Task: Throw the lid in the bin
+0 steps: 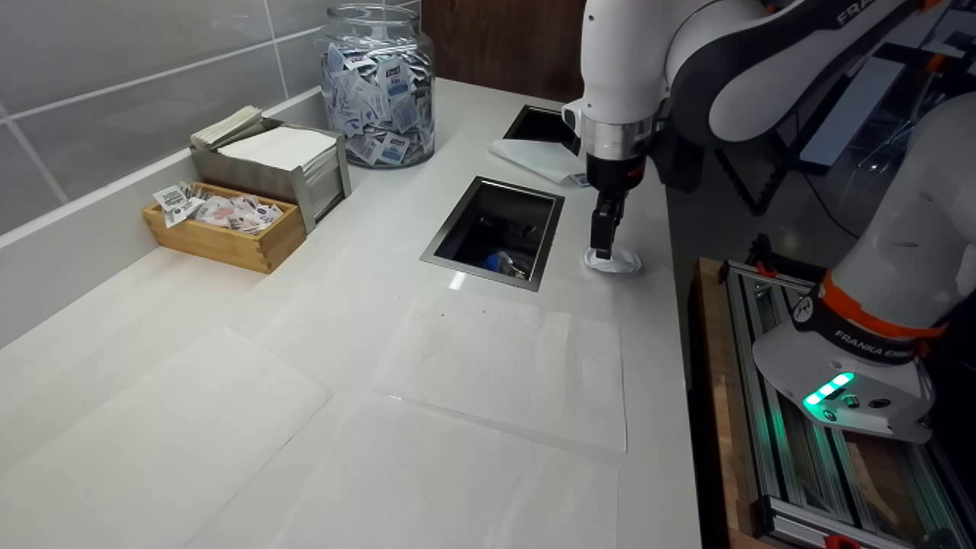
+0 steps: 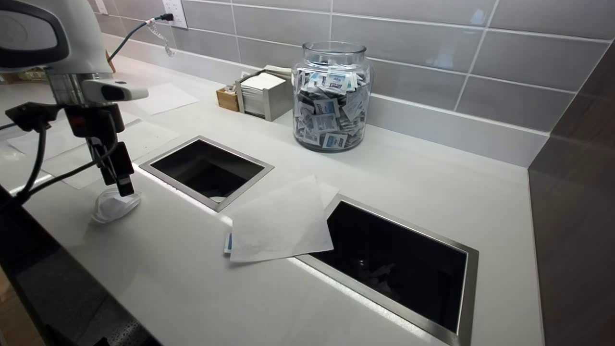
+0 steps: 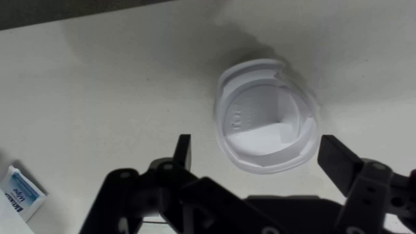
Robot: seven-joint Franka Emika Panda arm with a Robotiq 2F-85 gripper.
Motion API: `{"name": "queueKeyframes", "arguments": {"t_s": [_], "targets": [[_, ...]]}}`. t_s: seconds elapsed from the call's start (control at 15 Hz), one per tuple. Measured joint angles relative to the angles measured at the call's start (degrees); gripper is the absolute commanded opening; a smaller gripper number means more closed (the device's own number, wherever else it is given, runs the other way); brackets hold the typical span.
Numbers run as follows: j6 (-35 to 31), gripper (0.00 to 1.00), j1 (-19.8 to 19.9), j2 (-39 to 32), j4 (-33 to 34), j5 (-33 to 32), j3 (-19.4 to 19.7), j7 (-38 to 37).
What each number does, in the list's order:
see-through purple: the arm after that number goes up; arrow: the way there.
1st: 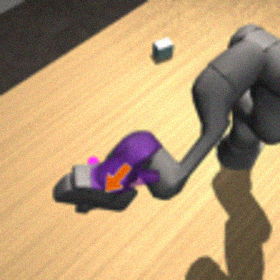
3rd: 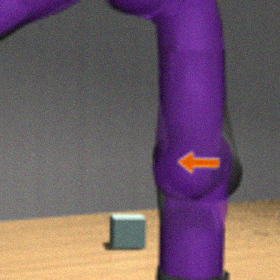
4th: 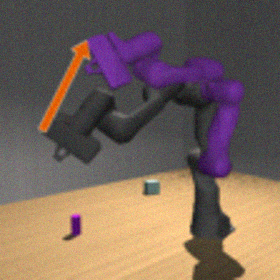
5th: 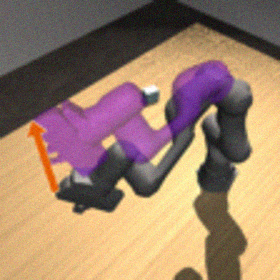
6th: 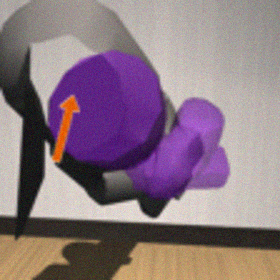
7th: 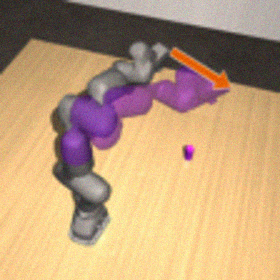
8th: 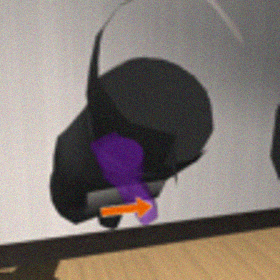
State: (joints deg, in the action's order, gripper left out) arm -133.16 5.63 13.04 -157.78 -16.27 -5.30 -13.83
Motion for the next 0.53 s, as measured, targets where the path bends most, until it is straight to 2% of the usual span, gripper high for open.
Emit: {"name": "queueKeyframes", "arguments": {"t_s": [0.53], "targets": [[-0.5, 1.00, -1.4, -6.0, 0.3, 0.1, 1.5, 7.8]]}}
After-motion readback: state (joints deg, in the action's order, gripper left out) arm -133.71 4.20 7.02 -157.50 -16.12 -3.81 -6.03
